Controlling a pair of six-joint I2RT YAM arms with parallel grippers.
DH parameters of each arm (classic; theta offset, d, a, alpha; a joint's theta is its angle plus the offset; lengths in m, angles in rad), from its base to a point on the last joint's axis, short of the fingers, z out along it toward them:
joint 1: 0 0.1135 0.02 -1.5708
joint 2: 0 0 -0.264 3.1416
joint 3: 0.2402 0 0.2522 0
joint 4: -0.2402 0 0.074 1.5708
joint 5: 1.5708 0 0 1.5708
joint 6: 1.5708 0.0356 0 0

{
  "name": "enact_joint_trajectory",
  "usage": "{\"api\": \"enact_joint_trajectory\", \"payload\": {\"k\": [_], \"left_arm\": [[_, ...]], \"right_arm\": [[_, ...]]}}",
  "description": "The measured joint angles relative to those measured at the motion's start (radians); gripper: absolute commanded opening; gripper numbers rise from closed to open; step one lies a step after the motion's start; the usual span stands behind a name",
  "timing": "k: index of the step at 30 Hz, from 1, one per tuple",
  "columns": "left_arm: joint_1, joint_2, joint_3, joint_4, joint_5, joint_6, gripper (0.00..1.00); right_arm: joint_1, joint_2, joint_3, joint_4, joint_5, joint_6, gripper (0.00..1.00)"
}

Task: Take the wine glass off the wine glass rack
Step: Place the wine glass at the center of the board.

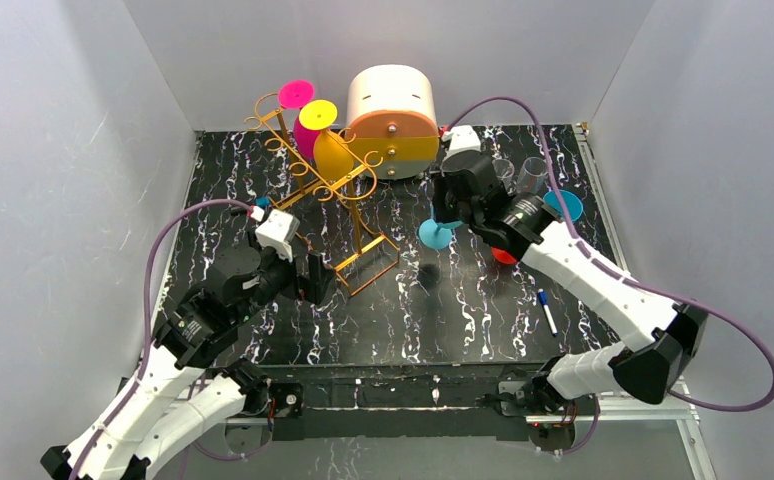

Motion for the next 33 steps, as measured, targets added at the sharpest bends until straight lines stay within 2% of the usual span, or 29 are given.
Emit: {"api": "enact_joint_trajectory", "payload": {"k": [8, 16, 33], "left_arm": [[0.000, -0.074, 0.000, -0.018, -0.022, 0.011, 0.98], [0.000, -0.082, 0.011, -0.051, -0.032, 0.045, 0.98], [0.000, -0.111, 0.013, -0.077, -0.031, 0.098, 0.98]], "right_arm": [[-0.002, 0.164, 0.019, 0.059, 0.096, -0.096, 0.01], [-0.082, 0.386, 0.072, 0.108, 0.084, -0.125, 0.01], [-0.180, 0.417, 0.068, 0.184, 0.013, -0.126, 0.02]]}}
